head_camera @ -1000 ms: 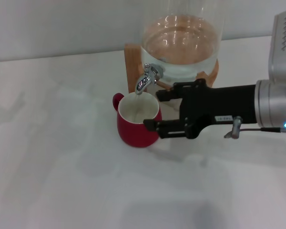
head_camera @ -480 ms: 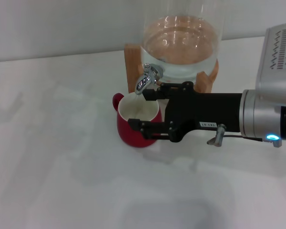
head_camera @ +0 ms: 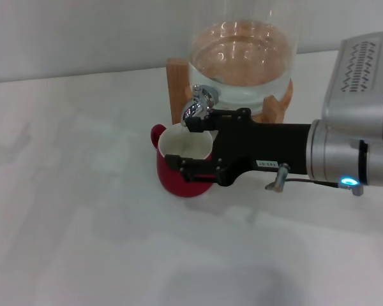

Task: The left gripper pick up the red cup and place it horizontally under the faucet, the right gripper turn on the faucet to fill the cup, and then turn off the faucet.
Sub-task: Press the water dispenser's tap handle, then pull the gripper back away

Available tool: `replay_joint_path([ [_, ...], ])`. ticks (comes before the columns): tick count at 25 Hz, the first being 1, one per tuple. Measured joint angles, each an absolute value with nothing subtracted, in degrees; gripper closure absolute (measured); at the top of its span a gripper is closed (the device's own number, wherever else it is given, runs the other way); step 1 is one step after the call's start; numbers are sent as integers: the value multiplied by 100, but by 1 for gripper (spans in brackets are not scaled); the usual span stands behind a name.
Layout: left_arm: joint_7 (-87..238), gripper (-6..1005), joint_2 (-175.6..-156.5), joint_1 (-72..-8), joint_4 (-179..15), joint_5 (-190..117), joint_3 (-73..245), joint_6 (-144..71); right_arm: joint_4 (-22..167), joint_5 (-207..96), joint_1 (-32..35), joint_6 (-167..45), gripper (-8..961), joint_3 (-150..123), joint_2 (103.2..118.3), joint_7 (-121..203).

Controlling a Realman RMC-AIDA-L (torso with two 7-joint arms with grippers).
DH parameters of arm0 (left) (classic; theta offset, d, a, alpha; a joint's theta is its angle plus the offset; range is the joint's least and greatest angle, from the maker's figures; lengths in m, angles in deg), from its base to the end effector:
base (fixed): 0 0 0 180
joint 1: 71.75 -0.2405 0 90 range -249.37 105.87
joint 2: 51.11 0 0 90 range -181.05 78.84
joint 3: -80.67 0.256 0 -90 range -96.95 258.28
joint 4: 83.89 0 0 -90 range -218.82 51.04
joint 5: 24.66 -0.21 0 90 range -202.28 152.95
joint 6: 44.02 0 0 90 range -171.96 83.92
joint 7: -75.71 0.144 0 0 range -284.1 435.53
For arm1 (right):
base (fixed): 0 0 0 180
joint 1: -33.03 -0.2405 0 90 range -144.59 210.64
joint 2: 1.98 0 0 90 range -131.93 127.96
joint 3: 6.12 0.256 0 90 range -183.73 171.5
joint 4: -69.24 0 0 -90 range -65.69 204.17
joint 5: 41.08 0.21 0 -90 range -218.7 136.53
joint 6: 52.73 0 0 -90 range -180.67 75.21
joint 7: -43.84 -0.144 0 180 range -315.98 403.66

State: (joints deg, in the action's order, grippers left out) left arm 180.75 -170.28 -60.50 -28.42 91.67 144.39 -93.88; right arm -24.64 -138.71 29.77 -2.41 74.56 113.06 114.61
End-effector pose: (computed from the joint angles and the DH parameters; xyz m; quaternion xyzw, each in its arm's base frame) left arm -0.2912 0.3558 0.0816 -0.7552 -0.2811 -0.3461 0.4805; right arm 0.1439 0.2891 -0.0080 -0.9398 0.1320 0.2126 0.2327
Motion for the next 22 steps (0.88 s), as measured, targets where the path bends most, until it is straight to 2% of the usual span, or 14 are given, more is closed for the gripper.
replay_joint_path([
  [22,18065,111,-17029,-6050,-2844,9170,14439,-9438,-2207,-13758,2854,-467,232,7541,11315,11510],
])
